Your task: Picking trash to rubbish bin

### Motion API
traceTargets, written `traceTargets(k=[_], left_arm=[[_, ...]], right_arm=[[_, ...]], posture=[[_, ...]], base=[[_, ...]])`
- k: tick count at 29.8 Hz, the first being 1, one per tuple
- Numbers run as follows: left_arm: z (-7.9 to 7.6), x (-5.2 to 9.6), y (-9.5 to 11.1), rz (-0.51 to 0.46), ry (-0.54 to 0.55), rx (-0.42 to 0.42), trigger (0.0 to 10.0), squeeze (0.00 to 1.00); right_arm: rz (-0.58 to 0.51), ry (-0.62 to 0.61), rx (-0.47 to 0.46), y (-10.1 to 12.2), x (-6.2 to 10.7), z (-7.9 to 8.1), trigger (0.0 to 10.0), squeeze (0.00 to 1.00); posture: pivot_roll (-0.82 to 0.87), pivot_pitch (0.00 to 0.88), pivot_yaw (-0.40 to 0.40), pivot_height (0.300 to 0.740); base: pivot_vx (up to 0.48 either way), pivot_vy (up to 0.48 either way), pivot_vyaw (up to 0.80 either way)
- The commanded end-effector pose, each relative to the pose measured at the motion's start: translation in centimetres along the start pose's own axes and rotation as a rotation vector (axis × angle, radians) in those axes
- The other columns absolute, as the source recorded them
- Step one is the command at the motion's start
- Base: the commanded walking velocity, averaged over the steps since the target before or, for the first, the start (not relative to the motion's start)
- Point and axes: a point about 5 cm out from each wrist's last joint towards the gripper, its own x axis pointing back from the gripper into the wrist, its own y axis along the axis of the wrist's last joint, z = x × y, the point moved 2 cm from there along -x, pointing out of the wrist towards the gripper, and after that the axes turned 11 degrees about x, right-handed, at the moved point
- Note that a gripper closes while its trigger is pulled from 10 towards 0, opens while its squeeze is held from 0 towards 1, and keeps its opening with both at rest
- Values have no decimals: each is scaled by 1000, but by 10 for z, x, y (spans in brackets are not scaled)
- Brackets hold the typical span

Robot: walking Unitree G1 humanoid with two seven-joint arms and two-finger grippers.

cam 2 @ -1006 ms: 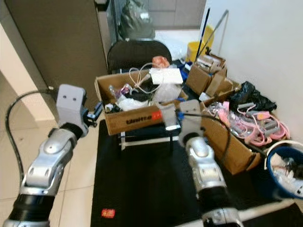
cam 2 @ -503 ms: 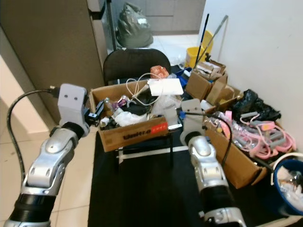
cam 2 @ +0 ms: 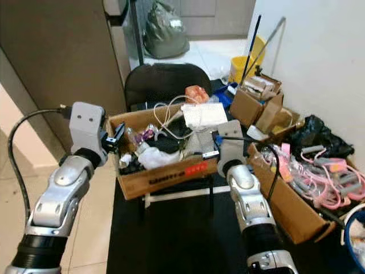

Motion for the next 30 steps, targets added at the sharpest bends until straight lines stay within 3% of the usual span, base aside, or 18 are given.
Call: traceTargets(k=[1,24,30], left_arm=[[1,1,-2,13,6,-6,10000,0],[2,3,-3,16,11,-10,10000,0],[-3,7,-16,92,-25,-15,10000,0]], right_arm=[[1,6,-4,0,-1,1,10000,0],[-13,26,-9,4,-6,6,10000,0],[-4,58,4,3,-9,11,10000,0]], posture=[[64,92,-9,740],[72,94,-17,740],[77,93,-18,740]], base=[[390,0,0],[389,0,0],[343,0,0]])
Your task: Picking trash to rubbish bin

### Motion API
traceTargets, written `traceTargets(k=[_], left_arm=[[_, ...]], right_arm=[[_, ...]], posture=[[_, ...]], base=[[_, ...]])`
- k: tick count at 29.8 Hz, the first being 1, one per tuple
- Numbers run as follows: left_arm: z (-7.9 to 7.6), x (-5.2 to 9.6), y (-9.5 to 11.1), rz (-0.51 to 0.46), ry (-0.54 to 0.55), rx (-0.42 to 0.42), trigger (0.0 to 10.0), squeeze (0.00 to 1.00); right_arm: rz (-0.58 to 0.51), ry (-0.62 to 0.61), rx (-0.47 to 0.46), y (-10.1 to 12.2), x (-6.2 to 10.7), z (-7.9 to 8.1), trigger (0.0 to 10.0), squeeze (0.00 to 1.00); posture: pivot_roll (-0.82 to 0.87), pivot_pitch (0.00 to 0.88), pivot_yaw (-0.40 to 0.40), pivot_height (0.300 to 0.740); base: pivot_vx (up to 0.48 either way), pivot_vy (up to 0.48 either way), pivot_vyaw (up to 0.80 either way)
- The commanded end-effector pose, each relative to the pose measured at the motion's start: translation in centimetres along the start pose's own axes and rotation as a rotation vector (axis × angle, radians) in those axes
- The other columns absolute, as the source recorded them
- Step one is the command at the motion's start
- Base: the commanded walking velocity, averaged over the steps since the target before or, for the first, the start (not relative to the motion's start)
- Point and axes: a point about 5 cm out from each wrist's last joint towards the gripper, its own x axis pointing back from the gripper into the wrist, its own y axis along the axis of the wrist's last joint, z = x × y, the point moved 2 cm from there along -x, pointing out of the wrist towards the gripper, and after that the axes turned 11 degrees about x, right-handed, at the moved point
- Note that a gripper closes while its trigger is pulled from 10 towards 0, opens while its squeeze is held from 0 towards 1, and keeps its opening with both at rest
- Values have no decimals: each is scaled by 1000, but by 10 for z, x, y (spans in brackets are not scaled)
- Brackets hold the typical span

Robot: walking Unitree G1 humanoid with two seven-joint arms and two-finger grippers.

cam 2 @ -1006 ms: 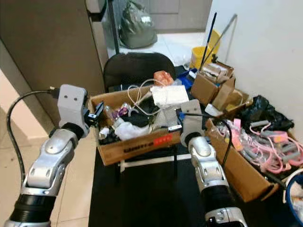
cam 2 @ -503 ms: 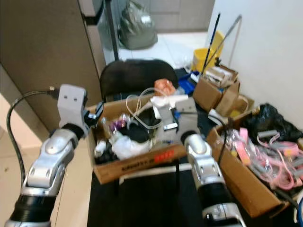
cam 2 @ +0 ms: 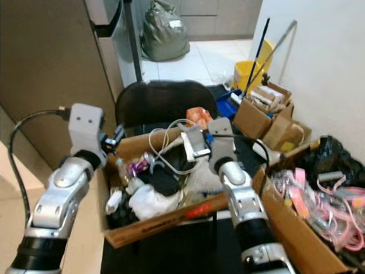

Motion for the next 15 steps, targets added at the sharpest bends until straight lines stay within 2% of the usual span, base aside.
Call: traceTargets(k=[1,2,6,7,9,12,15], left_arm=[[0,4,-12,71,-17,-12,10000,0],[-5,7,-22,135,-62,-17,10000,0],[-10,12,-33,196,-107,-56,10000,0],[-12,17,-41,259,-142,-74,10000,0],[-12,17,-41,259,-142,-74,10000,0],[-11,31,-58,415,-218,-114,10000,0],[-10,37,-63,472,-238,-112,10000,0]], right_arm=[[6,35,-1,-2,-2,9,10000,0],[7,57,4,-2,-3,14,10000,0],[10,92,6,-3,-5,20,10000,0],[28,173,7,-7,-7,32,10000,0],[28,173,7,-7,-7,32,10000,0],[65,315,-6,-16,-8,56,10000,0],[78,341,-9,-20,-9,63,10000,0]], posture=[[77,93,-18,740],[78,92,-17,740],[78,92,-17,740],[82,92,-20,740],[82,92,-20,740],[85,92,-22,740],[92,90,-23,740]], base=[[0,0,0],[0,0,0],[0,0,0],[0,0,0],[0,0,0],[0,0,0],[0,0,0]])
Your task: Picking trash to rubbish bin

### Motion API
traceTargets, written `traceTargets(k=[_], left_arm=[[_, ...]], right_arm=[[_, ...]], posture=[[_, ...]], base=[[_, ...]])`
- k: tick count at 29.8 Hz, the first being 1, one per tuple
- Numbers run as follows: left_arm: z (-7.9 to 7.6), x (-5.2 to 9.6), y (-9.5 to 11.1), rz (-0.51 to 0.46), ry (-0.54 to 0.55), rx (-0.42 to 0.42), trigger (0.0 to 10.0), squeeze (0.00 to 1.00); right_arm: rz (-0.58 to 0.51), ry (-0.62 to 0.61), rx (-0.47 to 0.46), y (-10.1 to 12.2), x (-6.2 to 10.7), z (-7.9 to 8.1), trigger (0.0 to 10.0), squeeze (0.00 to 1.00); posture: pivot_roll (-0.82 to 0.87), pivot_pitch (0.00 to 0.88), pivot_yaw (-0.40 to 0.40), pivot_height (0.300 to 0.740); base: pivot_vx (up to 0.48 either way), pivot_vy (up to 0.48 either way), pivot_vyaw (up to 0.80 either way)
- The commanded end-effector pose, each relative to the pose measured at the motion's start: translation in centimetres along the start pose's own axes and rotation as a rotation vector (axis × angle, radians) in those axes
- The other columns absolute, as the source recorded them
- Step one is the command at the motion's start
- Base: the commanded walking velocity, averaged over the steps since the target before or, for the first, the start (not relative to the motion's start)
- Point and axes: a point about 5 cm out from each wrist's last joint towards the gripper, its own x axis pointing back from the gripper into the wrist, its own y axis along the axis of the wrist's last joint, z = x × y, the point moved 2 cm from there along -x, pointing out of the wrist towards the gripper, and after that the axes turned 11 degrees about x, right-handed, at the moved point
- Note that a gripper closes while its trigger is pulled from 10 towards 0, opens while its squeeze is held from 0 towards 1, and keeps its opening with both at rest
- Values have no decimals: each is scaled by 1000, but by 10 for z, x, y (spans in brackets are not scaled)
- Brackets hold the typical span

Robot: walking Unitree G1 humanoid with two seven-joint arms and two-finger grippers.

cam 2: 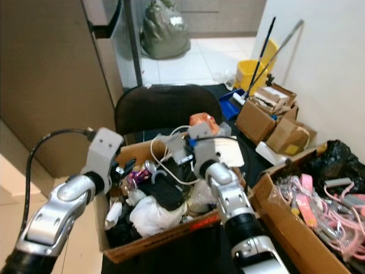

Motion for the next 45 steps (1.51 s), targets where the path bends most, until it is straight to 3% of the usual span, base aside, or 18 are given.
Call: traceTargets(k=[1,4,5,7,10,11,13,16,18,19,22,25,31,38,45], left_arm=[[-3,5,-9,68,-37,-17,10000,0],[-4,6,-12,96,-47,-22,10000,0],[-4,6,-12,98,-46,-20,10000,0],[-3,6,-12,100,-42,-21,10000,0],[-2,5,-10,89,-28,-26,10000,0],[0,3,-5,67,-5,-31,10000,0],[1,3,-2,56,8,-31,10000,0],[7,0,3,37,63,-20,10000,0],[11,-3,18,-64,111,-40,10000,0],[11,-3,18,-64,111,-40,10000,0],[10,-7,32,-159,143,-24,10000,0],[5,-9,38,-190,132,-13,10000,0],[-3,-11,45,-239,90,-22,10000,0],[-5,-16,44,-256,109,-28,10000,0],[-1,-14,44,-262,121,-26,10000,0]], right_arm=[[3,38,1,-1,-4,7,10000,0],[-8,79,-36,1,-7,12,10000,0],[-22,94,-61,4,-7,14,10000,1000],[-35,116,-96,7,-8,16,10000,1000],[-35,54,-62,7,-8,9,10000,1000],[-18,-60,-87,4,-7,-9,10000,0],[-25,-114,-106,4,-4,-18,10000,0],[-90,-263,-138,5,9,-47,10000,0],[-59,-411,-159,-5,24,-68,10000,0],[-59,-411,-159,-5,24,-68,10000,0],[11,-598,-199,-26,45,-88,10000,0],[40,-666,-213,-35,55,-93,10000,0],[17,-689,-198,-36,67,-85,10000,0],[33,-651,-160,-40,69,-57,10000,0],[36,-668,-152,-39,74,-61,10000,0]], posture=[[92,90,-23,740],[96,89,-25,740],[96,87,-25,740],[95,86,-24,740],[93,85,-22,740],[91,83,-20,740],[89,81,-18,740],[85,78,-16,740],[75,76,-10,740],[75,76,-10,740],[64,74,-2,740],[57,73,4,740],[41,78,11,740],[40,90,7,740],[42,94,5,740]], base=[[0,0,0],[0,0,0],[0,0,0],[0,0,0],[0,0,0],[0,0,0],[0,0,0],[0,0,0],[0,0,0],[0,0,0],[0,0,-533],[0,0,-800],[0,0,-800],[0,0,-800],[0,0,-800]])
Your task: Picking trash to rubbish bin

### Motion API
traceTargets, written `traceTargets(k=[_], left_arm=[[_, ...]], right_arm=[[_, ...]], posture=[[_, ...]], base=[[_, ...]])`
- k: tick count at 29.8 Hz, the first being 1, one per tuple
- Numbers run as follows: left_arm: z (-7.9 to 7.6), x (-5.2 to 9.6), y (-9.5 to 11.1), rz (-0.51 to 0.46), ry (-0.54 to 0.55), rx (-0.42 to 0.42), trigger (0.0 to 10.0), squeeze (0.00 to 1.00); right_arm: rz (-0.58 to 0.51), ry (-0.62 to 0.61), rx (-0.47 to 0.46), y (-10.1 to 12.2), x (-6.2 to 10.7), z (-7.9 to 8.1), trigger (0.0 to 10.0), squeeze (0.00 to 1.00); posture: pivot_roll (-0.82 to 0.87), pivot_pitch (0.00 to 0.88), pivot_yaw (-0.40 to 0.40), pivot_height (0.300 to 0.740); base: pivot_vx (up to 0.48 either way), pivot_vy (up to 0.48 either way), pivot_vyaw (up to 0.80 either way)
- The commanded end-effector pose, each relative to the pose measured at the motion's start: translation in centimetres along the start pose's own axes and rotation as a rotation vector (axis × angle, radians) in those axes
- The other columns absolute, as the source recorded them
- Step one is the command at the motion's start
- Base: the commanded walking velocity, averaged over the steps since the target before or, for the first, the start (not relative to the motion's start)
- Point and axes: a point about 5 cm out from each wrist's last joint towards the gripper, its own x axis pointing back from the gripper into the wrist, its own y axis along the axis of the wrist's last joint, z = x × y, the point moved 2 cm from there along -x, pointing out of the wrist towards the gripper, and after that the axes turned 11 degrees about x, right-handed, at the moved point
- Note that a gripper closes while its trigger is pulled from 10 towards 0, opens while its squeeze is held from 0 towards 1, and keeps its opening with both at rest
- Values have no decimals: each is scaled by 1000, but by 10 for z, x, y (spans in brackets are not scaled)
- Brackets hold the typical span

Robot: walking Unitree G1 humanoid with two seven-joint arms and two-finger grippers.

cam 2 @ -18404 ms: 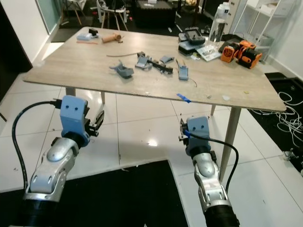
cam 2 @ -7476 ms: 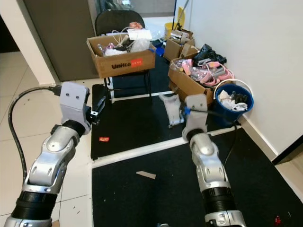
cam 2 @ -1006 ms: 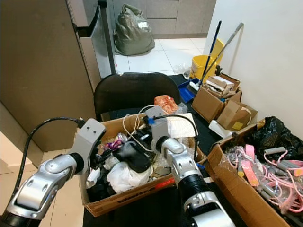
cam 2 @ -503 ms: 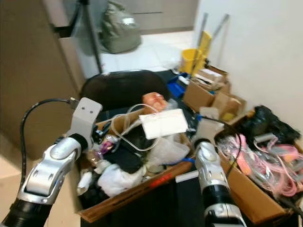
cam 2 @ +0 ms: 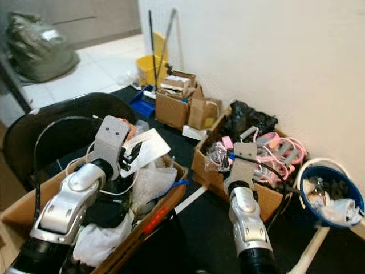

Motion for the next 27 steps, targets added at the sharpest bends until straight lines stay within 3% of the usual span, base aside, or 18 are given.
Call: traceTargets(k=[1,10,18,27], left_arm=[[1,1,-4,8,11,-13,10000,0],[5,1,-5,-5,32,-10,10000,0],[14,2,-7,-3,84,0,10000,0],[14,1,-5,-19,83,3,10000,0]], right_arm=[[-12,-19,15,4,1,-7,10000,0],[-18,-54,56,9,-2,-22,10000,0],[4,-50,62,7,-3,-23,10000,0],[16,-63,75,6,-4,-29,10000,0]], posture=[[43,94,5,740],[48,96,5,740],[51,96,0,740],[51,96,-2,740]], base=[[0,0,-800],[0,0,-800],[0,0,-800],[0,0,-800]])
